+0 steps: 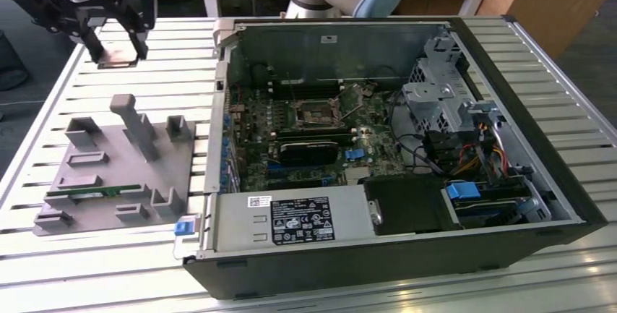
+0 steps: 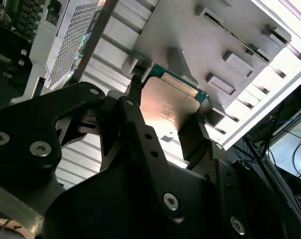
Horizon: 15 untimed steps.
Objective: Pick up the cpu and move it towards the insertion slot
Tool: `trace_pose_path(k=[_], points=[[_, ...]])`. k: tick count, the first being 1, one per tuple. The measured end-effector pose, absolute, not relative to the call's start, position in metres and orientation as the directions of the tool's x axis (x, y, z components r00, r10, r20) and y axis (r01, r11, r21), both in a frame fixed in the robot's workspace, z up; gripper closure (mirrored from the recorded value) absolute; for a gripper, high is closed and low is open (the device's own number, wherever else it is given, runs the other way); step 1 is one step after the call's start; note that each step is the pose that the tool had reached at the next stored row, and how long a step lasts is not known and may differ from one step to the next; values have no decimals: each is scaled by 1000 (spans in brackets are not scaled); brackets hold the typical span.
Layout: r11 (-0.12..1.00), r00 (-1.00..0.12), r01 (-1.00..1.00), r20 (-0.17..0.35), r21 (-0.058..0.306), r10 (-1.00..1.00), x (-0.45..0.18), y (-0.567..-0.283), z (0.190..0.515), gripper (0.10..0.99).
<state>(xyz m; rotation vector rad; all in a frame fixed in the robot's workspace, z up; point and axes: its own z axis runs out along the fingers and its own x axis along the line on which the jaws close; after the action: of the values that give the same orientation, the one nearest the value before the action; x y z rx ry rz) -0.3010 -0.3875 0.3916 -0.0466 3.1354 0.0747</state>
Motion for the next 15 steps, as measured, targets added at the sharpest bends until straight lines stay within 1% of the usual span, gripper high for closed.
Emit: trace_pose_path(k=[14, 15], points=[[998, -1000, -30, -6, 48, -29, -262, -381, 390, 541], [998, -1000, -30, -6, 48, -29, -245, -378, 390, 541]])
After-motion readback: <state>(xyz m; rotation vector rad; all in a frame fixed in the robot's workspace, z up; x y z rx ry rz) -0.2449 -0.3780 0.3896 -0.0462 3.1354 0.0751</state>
